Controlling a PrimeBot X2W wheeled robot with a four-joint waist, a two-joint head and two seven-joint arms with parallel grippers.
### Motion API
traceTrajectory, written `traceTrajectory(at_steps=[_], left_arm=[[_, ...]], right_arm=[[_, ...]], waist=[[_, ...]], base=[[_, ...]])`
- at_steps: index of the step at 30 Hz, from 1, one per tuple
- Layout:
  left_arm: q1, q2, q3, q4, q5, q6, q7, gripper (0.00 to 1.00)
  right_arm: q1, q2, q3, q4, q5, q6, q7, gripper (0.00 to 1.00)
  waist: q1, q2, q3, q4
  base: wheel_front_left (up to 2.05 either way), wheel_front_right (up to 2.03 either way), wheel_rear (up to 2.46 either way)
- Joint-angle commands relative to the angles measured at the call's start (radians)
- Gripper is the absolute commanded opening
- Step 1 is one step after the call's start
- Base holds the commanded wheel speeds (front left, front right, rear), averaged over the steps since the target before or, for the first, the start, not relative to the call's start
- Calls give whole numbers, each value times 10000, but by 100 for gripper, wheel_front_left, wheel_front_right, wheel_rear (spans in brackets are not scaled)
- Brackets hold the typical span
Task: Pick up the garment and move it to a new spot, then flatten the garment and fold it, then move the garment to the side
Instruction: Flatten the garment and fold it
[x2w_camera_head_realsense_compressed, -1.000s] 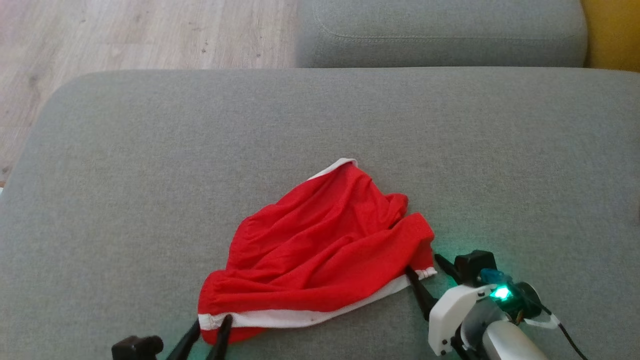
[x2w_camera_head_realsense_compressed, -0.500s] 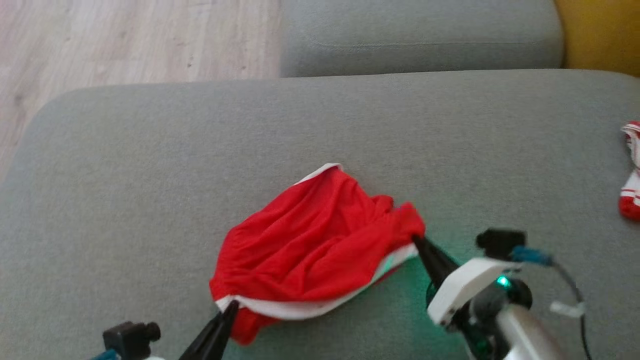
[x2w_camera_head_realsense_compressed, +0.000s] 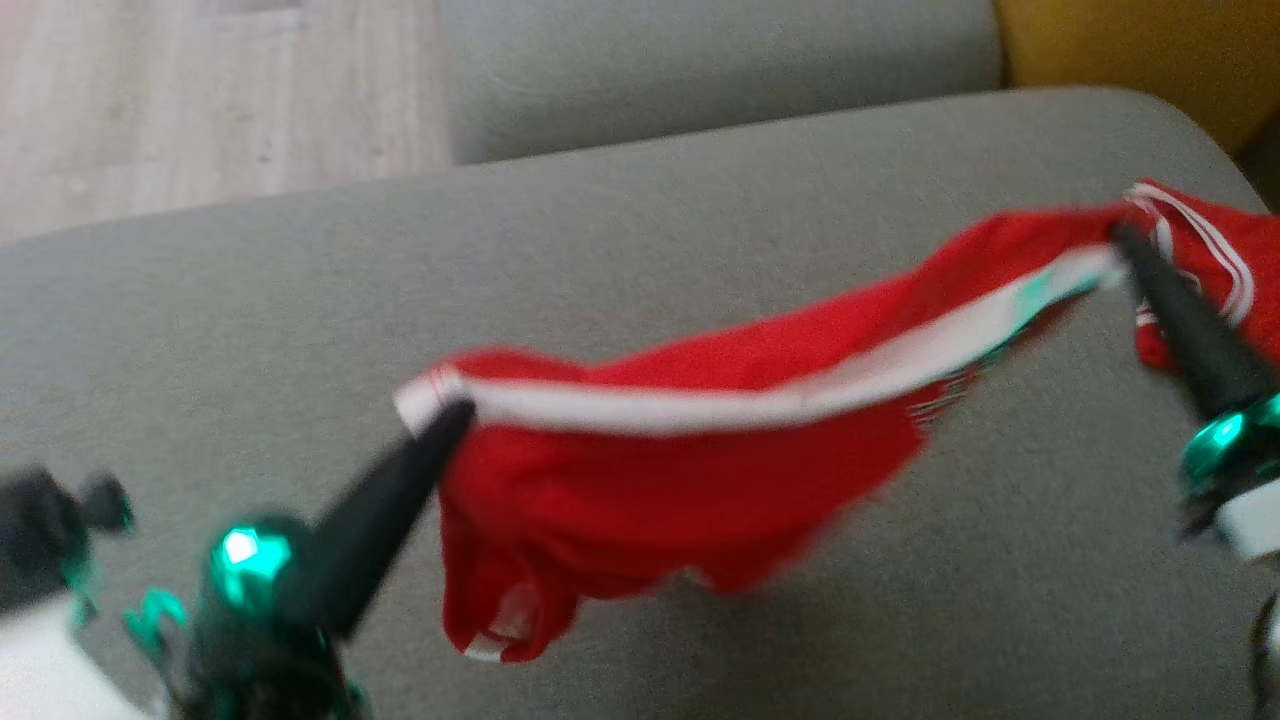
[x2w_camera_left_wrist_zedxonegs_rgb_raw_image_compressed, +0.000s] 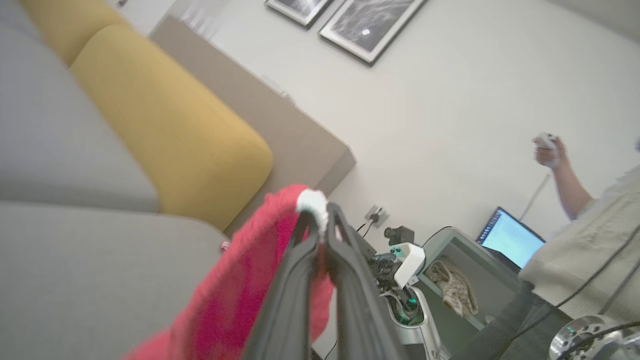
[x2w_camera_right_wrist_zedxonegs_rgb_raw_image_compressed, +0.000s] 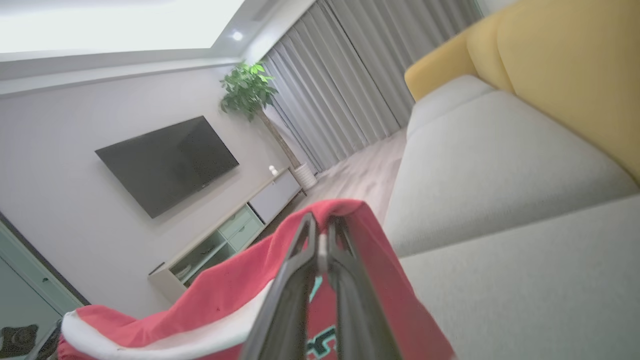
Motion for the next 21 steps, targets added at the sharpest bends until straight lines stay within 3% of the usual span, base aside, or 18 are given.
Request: traceTrajectory(at_steps=[1, 5, 7, 8, 12, 17, 21], left_arm=[[-1289, 337, 666, -333, -224, 90, 208, 0], [-3869, 349, 1009, 628, -684, 566, 969, 0], [-5384, 278, 970, 1707, -265, 752, 1236, 0], [-5384, 278, 970, 1707, -265, 752, 1236, 0], [-8337, -300, 405, 4382, 1292, 721, 1243, 0], [-11089, -1614, -198, 7870, 3502, 184, -441, 0], [-11953, -2236, -554, 9670, 4586, -188, -2230, 0]], right_arm=[[-1179, 18, -86, -477, 169, -7, 366, 0], [-3429, 92, -692, 346, 143, -7, 791, 0], [-4684, 95, -778, 1450, -211, -7, 595, 0], [-4684, 95, -778, 1450, -211, -7, 595, 0], [-7380, 98, -755, 4288, -899, -7, -346, 0], [-10257, 99, -597, 7595, -1261, -7, -2311, 0], [-11223, 99, -140, 9177, -965, -7, -3788, 0]], waist=[[2, -1, 525, -372], [2, -1, 1473, -589], [2, -1, 1971, -587], [2, -1, 1971, -587], [2, -1, 3045, -461], [2, -1, 3906, -240], [2, -1, 4052, -147]], base=[[0, 0, 0], [0, 0, 0], [0, 0, 0], [0, 0, 0], [0, 0, 0], [0, 0, 0], [0, 0, 0]])
